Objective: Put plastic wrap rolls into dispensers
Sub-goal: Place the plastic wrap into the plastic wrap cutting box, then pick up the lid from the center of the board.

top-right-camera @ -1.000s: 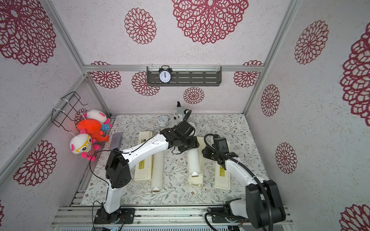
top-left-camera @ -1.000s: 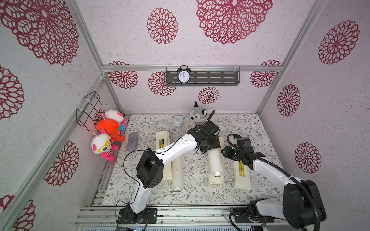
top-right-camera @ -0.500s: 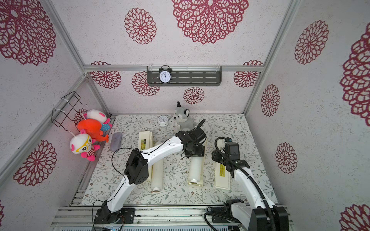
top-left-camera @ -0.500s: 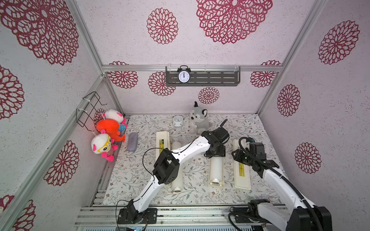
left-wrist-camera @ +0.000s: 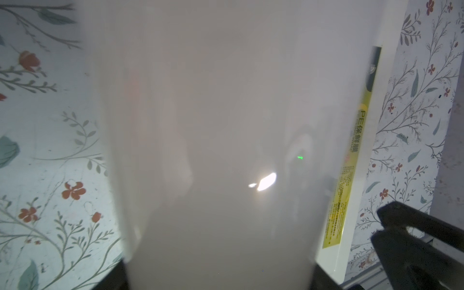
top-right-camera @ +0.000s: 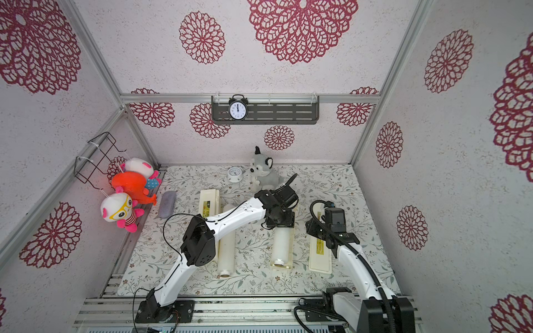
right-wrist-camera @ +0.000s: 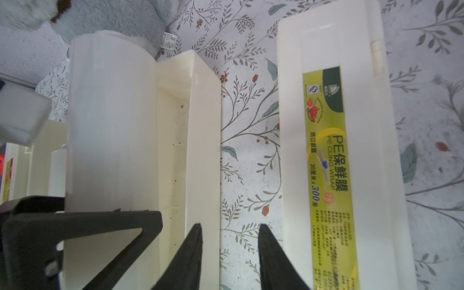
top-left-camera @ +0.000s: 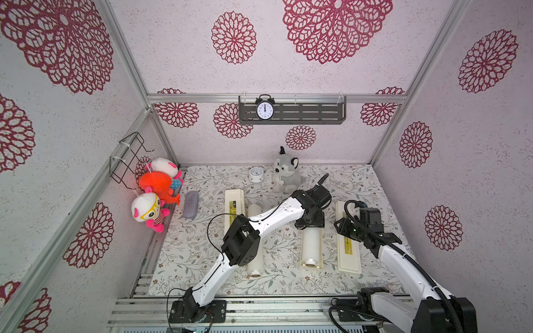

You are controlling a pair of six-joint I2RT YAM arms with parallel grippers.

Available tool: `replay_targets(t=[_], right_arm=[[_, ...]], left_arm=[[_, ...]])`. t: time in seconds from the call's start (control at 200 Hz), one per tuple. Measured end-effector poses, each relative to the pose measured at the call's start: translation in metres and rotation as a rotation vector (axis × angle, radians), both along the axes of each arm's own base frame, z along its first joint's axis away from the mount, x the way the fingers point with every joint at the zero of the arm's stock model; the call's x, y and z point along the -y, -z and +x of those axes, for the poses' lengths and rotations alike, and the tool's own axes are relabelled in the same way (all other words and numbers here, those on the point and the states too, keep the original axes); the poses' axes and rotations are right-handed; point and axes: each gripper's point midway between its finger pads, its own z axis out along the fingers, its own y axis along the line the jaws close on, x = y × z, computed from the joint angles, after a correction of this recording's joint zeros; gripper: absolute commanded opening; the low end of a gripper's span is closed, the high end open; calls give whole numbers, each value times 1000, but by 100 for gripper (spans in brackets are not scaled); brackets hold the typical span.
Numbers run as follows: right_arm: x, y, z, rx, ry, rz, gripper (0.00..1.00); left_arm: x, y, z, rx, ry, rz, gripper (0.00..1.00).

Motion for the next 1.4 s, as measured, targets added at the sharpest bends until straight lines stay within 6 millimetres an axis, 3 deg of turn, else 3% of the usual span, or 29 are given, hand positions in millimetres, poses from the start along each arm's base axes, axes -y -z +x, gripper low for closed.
replay_targets(t=[0.29, 0.515, 0.666, 0.766, 0.961, 1.206, 1.316, 1.401], right_arm=[[2, 1, -1, 2, 5, 0, 38], [5, -1, -1, 12, 9, -2, 39], [7, -5, 0, 24, 16, -3, 41], [8, -6, 0, 30, 16, -10, 48], [12, -5, 1, 32, 26, -28, 59], [24, 1, 1, 18, 59, -86, 72], [30, 15, 0, -28, 61, -132, 74], [34, 27, -1, -80, 57, -167, 80]], left_arm=[[5, 27, 2, -13, -7, 37, 63], [2, 31, 1, -2, -7, 64, 65], [1, 33, 1, 2, -11, 67, 76], [4, 33, 2, 4, -22, 54, 85], [9, 4, 7, 55, -44, -37, 90], [11, -58, 13, 150, -58, -177, 91], [0, -80, 12, 190, -55, -231, 91], [-15, -84, 13, 198, -62, -264, 91]])
